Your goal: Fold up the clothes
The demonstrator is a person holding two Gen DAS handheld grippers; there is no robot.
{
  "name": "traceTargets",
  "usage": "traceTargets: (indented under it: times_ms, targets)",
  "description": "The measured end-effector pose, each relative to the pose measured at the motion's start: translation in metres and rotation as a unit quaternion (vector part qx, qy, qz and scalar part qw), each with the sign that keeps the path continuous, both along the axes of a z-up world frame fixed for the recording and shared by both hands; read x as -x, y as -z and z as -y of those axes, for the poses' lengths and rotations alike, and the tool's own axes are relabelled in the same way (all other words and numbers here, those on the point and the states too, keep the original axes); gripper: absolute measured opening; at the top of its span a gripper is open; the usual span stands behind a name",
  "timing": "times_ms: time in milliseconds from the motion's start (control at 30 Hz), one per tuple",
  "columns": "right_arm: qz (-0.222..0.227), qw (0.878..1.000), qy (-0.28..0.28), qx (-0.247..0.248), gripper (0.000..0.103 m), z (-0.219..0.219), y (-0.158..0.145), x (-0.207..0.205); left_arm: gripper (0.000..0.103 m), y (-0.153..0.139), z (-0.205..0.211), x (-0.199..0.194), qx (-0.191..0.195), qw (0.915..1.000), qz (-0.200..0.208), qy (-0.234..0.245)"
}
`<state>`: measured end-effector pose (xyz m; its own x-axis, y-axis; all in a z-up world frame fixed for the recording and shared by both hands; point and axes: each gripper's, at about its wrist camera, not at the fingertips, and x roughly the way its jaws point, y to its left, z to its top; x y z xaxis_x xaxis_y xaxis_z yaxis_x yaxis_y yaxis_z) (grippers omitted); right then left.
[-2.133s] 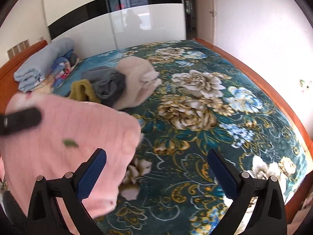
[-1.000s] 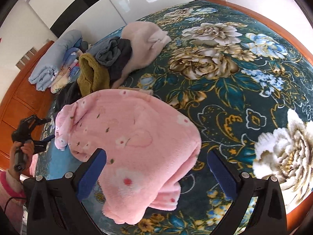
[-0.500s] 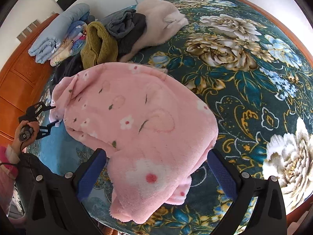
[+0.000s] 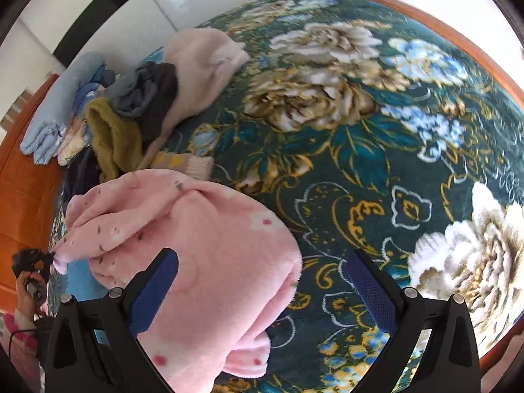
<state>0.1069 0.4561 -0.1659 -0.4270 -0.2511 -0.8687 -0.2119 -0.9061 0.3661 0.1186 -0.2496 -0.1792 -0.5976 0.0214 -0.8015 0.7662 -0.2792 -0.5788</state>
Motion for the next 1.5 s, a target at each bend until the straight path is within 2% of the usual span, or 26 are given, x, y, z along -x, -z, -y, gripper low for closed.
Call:
traceTargets:
  times_ms: [33,100,200,267,333,367,400,467,567,633,733,800,867,933,967,1033,1100,1200,1333,1367,1400,1433,1500]
  targets:
    - [0.015,1.0,0.01,0.015,0.096,-0.004,0.013,0.004,0.003,0.003,0.0,0.002,-0.008,1.0,0.002,-0.003]
    - [0.04,0.998,0.03,0.046,0.068,-0.009,0.037,0.009,0.003,0.002,0.0,0.002,-0.01,1.0,0.002,-0.002]
    - [0.067,0.992,0.065,0.089,0.067,-0.013,0.065,0.017,0.003,-0.005,-0.002,0.008,0.001,0.9999,-0.003,0.015]
    - [0.072,0.99,0.071,0.098,0.065,-0.011,0.066,0.021,0.003,-0.007,-0.004,0.011,0.002,0.9997,-0.006,0.022]
    - [0.074,0.989,0.073,0.104,0.032,-0.009,0.065,0.025,0.003,-0.006,-0.006,0.012,0.0,0.9996,-0.008,0.026]
    - [0.075,0.989,0.075,0.107,0.021,-0.008,0.064,0.027,0.003,-0.006,-0.006,0.013,-0.001,0.9996,-0.01,0.026]
    - [0.076,0.988,0.076,0.11,0.018,-0.006,0.063,0.029,0.003,-0.006,-0.007,0.013,-0.001,0.9995,-0.012,0.029]
    - [0.059,0.993,0.064,0.083,0.017,-0.002,0.044,0.034,0.003,-0.012,-0.009,0.017,0.009,0.9988,-0.013,0.046]
    - [0.02,0.999,0.033,0.019,0.015,0.005,0.0,0.046,0.003,-0.027,-0.011,0.027,0.023,0.9965,-0.022,0.077]
    - [-0.016,1.0,0.023,-0.002,0.015,0.006,-0.03,0.049,0.003,-0.041,-0.01,0.035,0.025,0.9945,-0.037,0.095]
    - [-0.072,0.997,0.012,-0.028,0.006,0.007,-0.075,0.053,0.003,-0.088,-0.001,0.05,0.039,0.9896,-0.079,0.113]
    - [-0.109,0.993,0.005,-0.045,0.0,0.007,-0.106,0.055,0.003,-0.13,0.007,0.056,0.07,0.9819,-0.12,0.129]
    - [-0.146,0.987,-0.003,-0.061,0.0,0.008,-0.136,0.058,0.003,-0.167,0.015,0.054,0.088,0.9725,-0.159,0.146]
    - [-0.182,0.98,-0.01,-0.078,0.0,0.008,-0.166,0.06,0.003,-0.188,0.022,0.049,0.089,0.9664,-0.181,0.159]
    - [-0.2,0.976,-0.014,-0.087,0.0,0.009,-0.182,0.061,0.003,-0.193,0.025,0.046,0.09,0.9649,-0.185,0.164]
    - [-0.237,0.966,-0.022,-0.103,0.0,0.009,-0.212,0.063,0.003,-0.186,0.029,0.041,0.095,0.9671,-0.171,0.162]
    - [-0.211,0.972,-0.036,-0.093,0.0,0.016,-0.19,0.062,0.003,-0.171,0.031,0.037,0.084,0.9717,-0.155,0.157]
    - [-0.149,0.987,-0.051,-0.026,0.002,0.03,-0.134,0.068,0.003,-0.152,0.033,0.028,0.065,0.9753,-0.146,0.153]
    - [-0.094,0.993,-0.064,0.022,0.005,0.065,-0.081,0.087,0.003,-0.14,0.038,0.012,0.059,0.9763,-0.143,0.151]
    - [-0.079,0.994,-0.067,0.026,0.021,0.074,-0.069,0.095,0.003,-0.14,0.04,0.008,0.06,0.9763,-0.143,0.151]
    - [-0.067,0.995,-0.062,0.027,0.045,0.077,-0.06,0.104,0.003,-0.14,0.043,0.004,0.062,0.9762,-0.143,0.15]
    - [-0.056,0.997,-0.054,0.027,0.055,0.079,-0.052,0.114,0.003,-0.14,0.045,0.0,0.062,0.9766,-0.142,0.149]
    - [-0.034,0.998,-0.039,0.028,0.059,0.082,-0.036,0.133,0.003,-0.137,0.05,-0.007,0.058,0.9777,-0.138,0.147]
